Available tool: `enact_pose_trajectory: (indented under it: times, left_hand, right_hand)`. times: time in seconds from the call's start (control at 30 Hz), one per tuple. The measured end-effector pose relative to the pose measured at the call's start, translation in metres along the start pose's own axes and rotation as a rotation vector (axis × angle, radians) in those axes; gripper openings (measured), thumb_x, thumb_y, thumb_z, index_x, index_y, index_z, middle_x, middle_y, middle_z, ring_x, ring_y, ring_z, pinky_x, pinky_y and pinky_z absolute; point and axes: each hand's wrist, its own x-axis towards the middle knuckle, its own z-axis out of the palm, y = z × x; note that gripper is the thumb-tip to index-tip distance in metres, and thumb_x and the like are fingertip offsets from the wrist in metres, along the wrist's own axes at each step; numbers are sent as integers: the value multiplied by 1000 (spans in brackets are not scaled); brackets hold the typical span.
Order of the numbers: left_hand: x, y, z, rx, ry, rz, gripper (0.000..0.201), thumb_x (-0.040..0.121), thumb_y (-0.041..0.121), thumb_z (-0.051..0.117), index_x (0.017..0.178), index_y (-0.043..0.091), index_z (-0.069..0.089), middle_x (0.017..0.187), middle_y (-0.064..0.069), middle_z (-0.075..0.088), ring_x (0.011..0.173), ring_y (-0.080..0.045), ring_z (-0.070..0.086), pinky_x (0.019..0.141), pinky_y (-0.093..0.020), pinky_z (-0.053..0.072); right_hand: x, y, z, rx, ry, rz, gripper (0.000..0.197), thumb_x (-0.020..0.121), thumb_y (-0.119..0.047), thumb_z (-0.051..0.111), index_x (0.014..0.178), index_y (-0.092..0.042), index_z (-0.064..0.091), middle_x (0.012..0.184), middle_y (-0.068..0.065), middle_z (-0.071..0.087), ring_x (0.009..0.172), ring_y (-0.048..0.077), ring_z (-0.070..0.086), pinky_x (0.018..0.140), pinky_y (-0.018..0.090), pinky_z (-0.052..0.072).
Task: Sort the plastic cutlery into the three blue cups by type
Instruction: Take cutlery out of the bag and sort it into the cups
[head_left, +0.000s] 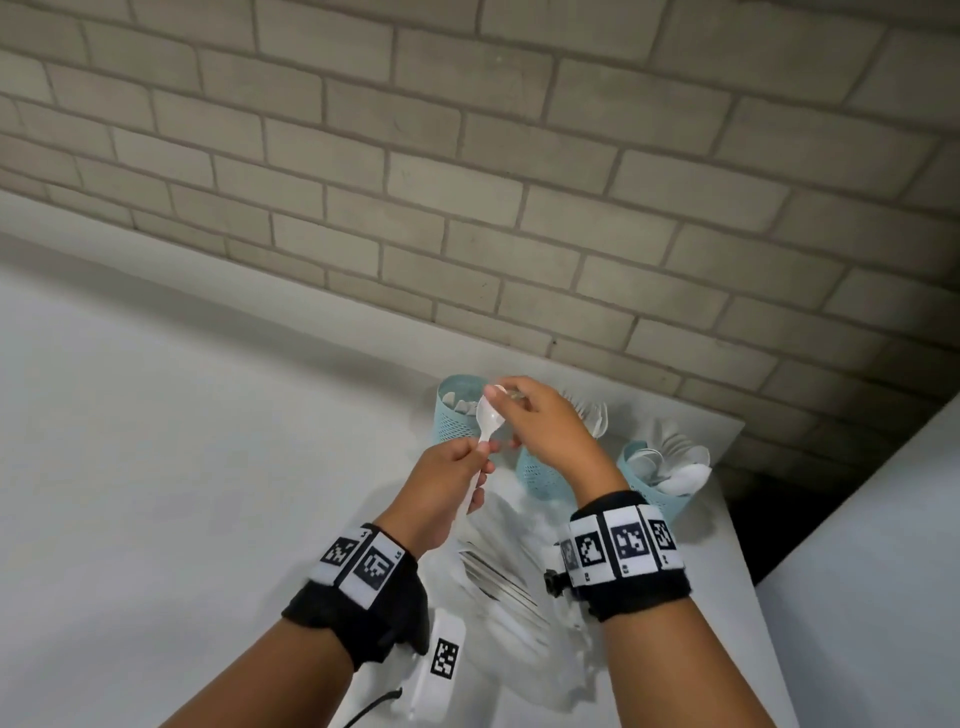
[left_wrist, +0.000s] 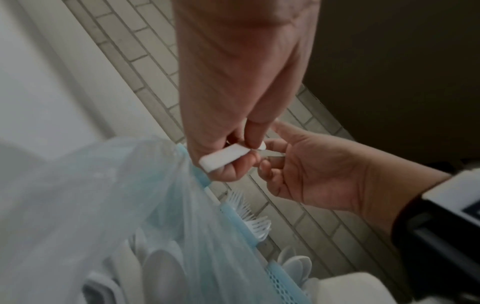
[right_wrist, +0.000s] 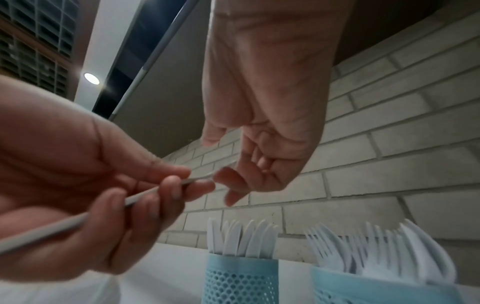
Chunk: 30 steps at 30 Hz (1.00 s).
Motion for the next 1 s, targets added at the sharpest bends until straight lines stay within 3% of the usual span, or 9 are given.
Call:
enact_pose_trajectory:
  times: [0.07, 0.3, 0.37, 0.47, 0.57, 0.67, 0.73, 0.9, 1.0]
  left_hand:
    - [-3, 0, 7, 54, -34, 30, 26, 98, 20, 47, 106, 3, 66, 79, -1, 51, 65, -12, 45, 59, -20, 42]
    - [-14, 1, 19, 321, -109, 144, 28, 97, 27, 47, 95, 6, 65, 76, -3, 54, 70, -13, 49, 64, -17, 43]
    - [-11, 1, 13, 603, 3, 226, 28, 96, 34, 47, 89, 11, 63, 80, -3, 54, 81, -18, 49, 73, -28, 41]
    - [-9, 5, 3, 1040, 132, 222, 31, 92, 43, 50, 102, 20, 69, 111, -5, 57, 116, -28, 39, 93, -36, 37]
    - [-7, 7, -5, 1365, -10, -18, 38, 89, 52, 50, 111, 25, 65, 123, -4, 48, 122, -30, 32, 96, -37, 34]
    - [-1, 2, -9, 1466, -133, -117, 38, 88, 53, 51, 106, 22, 63, 127, -3, 52, 123, -28, 40, 103, -38, 31]
    - [-7, 4, -8, 1472, -187, -106, 41, 92, 44, 50, 118, 14, 61, 131, -5, 52, 123, -26, 44, 106, -36, 32]
    - [-15, 6, -16, 1378, -198, -2, 44, 94, 26, 53, 135, 11, 48, 143, -5, 43, 130, -20, 42, 105, -26, 32]
    - [-12, 2, -23, 1266, -145, 49, 53, 89, 21, 62, 138, 13, 43, 142, -4, 44, 129, -19, 43, 103, -24, 33]
  right_hand:
    - [-12, 2, -4, 109, -43, -20, 22, 92, -35, 55, 110, -22, 55, 81, 0, 65, 54, 5, 59, 50, 15, 41]
    - [-33, 19, -34, 294, 341, 106, 10, 96, -16, 50, 88, -10, 51, 64, 5, 55, 33, 0, 49, 37, 14, 37]
    - [-37, 27, -59, 311, 622, 139, 7, 95, -14, 48, 89, -11, 50, 73, 9, 61, 41, 7, 56, 42, 19, 46]
    - [-46, 38, -93, 176, 978, 94, 3, 93, -18, 46, 93, -15, 47, 88, 12, 64, 71, 29, 65, 69, 40, 55]
    - [-61, 41, -110, 60, 1109, 15, 15, 97, -13, 40, 109, -5, 47, 89, 8, 56, 77, 24, 56, 64, 24, 40]
    - [-64, 53, -109, -109, 1111, 34, 22, 100, -15, 35, 113, -2, 47, 96, 14, 59, 82, 26, 55, 65, 25, 35]
    - [-59, 67, -102, -214, 1043, 113, 26, 101, -19, 32, 114, -3, 48, 107, 21, 59, 93, 34, 57, 70, 31, 38]
    - [-51, 88, -80, -662, 550, 464, 40, 100, -36, 28, 120, -16, 56, 131, 22, 41, 117, 37, 34, 97, 45, 29]
    - [-53, 79, -72, -657, 524, 448, 32, 96, -30, 42, 123, -19, 54, 137, 19, 34, 123, 37, 29, 101, 44, 26]
